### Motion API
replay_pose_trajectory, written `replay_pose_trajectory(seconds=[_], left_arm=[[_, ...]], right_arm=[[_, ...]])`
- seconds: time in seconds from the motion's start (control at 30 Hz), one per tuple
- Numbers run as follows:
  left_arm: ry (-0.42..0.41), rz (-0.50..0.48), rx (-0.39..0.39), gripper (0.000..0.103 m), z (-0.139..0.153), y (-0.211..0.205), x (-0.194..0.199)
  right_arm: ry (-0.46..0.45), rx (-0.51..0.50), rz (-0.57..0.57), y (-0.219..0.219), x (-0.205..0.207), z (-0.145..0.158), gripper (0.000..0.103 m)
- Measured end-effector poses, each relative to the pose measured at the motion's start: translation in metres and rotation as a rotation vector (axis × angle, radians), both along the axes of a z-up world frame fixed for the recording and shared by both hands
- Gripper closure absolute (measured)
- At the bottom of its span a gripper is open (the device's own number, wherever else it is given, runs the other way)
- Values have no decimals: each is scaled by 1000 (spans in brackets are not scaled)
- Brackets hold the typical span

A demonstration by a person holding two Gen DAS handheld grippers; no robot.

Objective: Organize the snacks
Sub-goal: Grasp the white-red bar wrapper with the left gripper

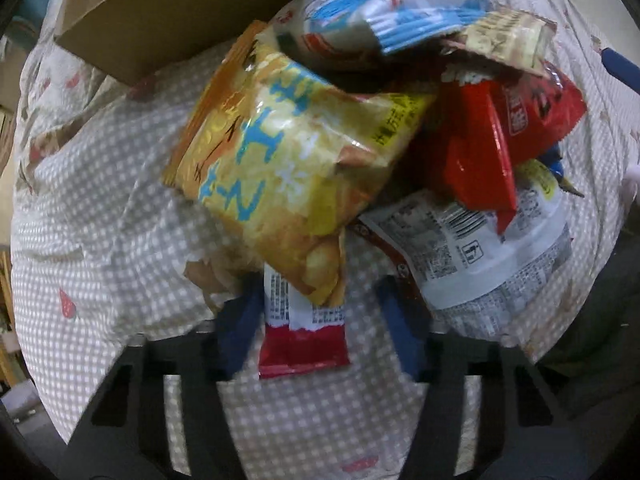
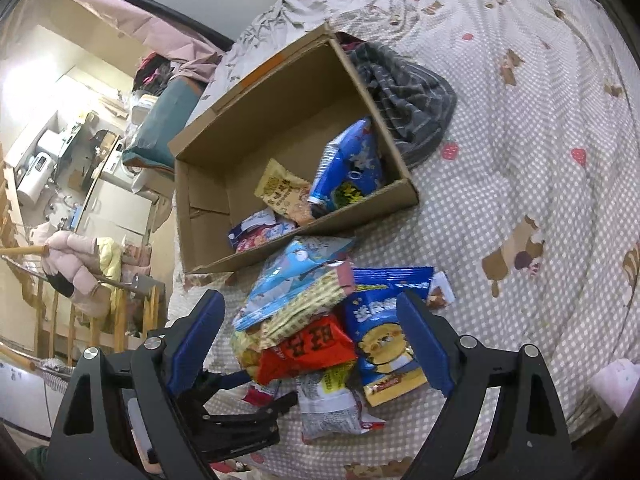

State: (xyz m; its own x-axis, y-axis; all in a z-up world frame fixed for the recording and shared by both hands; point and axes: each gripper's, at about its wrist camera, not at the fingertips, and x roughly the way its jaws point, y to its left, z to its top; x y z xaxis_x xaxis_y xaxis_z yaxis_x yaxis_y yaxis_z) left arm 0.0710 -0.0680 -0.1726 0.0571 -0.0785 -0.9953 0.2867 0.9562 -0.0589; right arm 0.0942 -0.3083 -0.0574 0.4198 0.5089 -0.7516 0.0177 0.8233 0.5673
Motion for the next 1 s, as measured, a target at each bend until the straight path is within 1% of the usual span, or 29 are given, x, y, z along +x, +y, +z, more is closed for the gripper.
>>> replay_pose_trajectory(seconds=[0.07,0.2,0.27,0.37,0.43,0.5,0.57,0.7,0.77,0.87,0.93,1.0], left_arm=[[2,3,6,74,1,1,-1],[27,35,-29,75,9,10,-8],[29,32,-32,75,15,13,-15],[23,34,-44,75,28,17,-28],[30,41,-77,75,39,19,-41],[27,31,-90,75,48,20,-52],[5,24,-90,75,59,21,-63],[-38,56,-116,75,84,31,-79],[-78,74,-152,75,106,36,-77],[-148,96,-159,75,132,40,-78],[-183,109,-175,75,151,49,-66],[-230,118,-169,75,166,51,-55]], right_arm=[[10,9,-11,-5,-1,-3,13],[15,10,-25,-9,0,-5,13],[16,9,-24,-8,0,-5,13],[18,7,-19,-6,1,-5,13],[15,9,-17,-5,1,-4,13],[8,15,-16,-5,-1,-2,13],[6,19,-16,-7,-3,-1,13],[9,31,-22,-11,-5,-1,13],[11,39,-28,-13,-7,0,13],[11,57,-36,-15,-8,0,13],[10,59,-38,-16,-8,1,13],[10,62,-41,-16,-9,1,13]])
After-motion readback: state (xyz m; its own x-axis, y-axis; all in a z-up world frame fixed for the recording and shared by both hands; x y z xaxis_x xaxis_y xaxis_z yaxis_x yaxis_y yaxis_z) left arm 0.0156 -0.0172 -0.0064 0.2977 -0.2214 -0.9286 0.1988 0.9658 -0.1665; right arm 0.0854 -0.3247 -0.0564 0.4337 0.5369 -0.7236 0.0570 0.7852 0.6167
